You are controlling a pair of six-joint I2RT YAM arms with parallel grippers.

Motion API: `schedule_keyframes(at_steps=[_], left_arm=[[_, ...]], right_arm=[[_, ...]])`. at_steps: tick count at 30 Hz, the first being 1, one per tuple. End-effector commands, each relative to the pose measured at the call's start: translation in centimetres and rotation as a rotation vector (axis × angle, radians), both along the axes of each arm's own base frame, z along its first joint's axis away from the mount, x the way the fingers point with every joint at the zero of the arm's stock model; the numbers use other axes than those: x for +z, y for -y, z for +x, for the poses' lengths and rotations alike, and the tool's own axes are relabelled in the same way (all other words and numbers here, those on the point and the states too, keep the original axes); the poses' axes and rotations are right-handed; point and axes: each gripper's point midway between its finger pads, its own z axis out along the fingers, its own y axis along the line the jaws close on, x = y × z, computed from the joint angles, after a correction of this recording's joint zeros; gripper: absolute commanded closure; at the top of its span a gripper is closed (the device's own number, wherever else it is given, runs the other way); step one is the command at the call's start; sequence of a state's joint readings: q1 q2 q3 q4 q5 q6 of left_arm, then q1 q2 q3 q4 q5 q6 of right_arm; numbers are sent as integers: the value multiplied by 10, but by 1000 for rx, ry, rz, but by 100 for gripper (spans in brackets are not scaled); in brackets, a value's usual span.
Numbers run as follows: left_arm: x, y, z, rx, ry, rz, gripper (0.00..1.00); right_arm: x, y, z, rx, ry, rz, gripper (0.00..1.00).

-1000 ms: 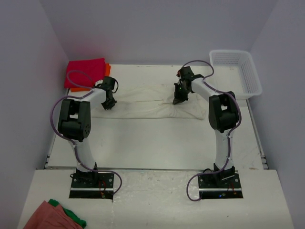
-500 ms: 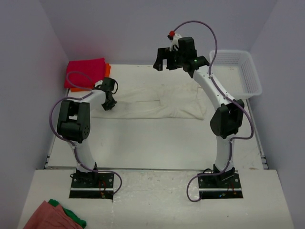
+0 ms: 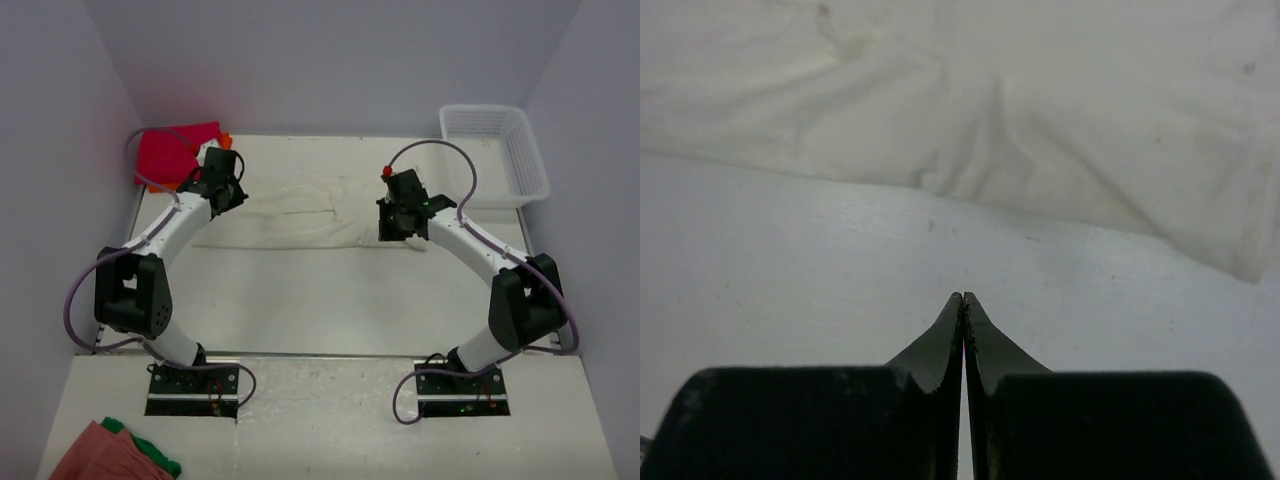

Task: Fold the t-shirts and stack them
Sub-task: Fold the other side of the tshirt into a rectangle

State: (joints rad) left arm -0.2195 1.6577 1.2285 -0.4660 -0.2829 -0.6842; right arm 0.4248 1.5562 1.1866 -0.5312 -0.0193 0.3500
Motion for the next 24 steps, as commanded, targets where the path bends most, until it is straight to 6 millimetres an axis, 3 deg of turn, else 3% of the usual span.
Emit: schedule_keyframes(at_steps=[1, 3, 5, 7, 9, 10, 11, 12, 17, 18, 24], left_arm=[[60, 22, 22, -157, 191, -36, 100], [81, 68, 28, -383, 259, -176, 100], [84, 99, 24, -503, 262, -272, 100], [81, 107, 24, -499, 260, -266, 100], [65, 91, 23, -422, 208, -206, 100], [53, 73, 26, -322, 174, -145, 100], [41, 63, 18, -279, 109, -114, 100], [29, 58, 15, -254, 70, -96, 100], [-17, 38, -11, -187, -85, -30, 100], [-17, 37, -13, -179, -83, -27, 100], [-35, 16, -33, -119, -123, 46, 100]], right_arm=[[-11, 14, -14, -84, -32, -51, 100], [-13, 24, -14, -118, -49, -104, 100], [-13, 26, -10, -125, -51, -128, 100], [-9, 28, -3, -134, -42, -151, 100], [-20, 33, 3, -138, -66, -199, 100], [-16, 32, 12, -142, -59, -197, 100], [-21, 34, 13, -141, -86, -214, 100], [-32, 34, 17, -138, -109, -234, 100], [-52, 28, 44, -137, -163, -210, 100], [-64, 26, 46, -132, -194, -215, 100], [-80, 19, 62, -118, -231, -204, 100]])
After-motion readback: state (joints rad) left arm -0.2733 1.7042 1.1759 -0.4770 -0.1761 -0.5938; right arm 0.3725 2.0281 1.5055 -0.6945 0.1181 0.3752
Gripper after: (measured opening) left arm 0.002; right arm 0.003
